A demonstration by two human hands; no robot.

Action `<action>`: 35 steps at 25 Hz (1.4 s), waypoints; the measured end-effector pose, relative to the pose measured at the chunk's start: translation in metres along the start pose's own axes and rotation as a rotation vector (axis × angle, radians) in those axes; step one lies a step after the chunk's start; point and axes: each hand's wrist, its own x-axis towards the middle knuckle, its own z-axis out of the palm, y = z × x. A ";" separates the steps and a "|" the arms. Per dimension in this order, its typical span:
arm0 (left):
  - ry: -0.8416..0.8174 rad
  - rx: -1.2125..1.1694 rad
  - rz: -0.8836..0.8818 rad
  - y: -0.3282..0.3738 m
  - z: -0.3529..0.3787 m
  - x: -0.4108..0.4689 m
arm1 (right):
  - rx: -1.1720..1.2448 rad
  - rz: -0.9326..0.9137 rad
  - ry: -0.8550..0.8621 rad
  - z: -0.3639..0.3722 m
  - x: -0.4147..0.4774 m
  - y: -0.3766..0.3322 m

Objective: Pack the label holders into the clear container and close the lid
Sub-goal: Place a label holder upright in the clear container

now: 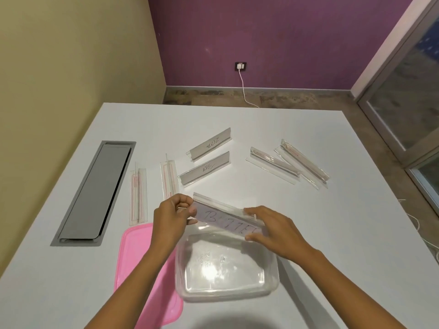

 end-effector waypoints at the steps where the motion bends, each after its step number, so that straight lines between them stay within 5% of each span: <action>1: -0.008 -0.007 0.012 -0.005 -0.004 -0.004 | -0.002 0.021 -0.023 0.001 -0.002 -0.004; 10: -0.006 0.310 -0.078 -0.066 -0.023 -0.026 | -0.322 0.028 -0.303 0.039 -0.012 -0.017; 16: -0.049 0.316 -0.067 -0.070 -0.007 -0.029 | -0.377 0.046 -0.332 0.070 0.003 -0.011; 35: -0.030 0.291 -0.069 -0.073 -0.005 -0.028 | -0.499 -0.024 0.072 0.089 -0.014 -0.015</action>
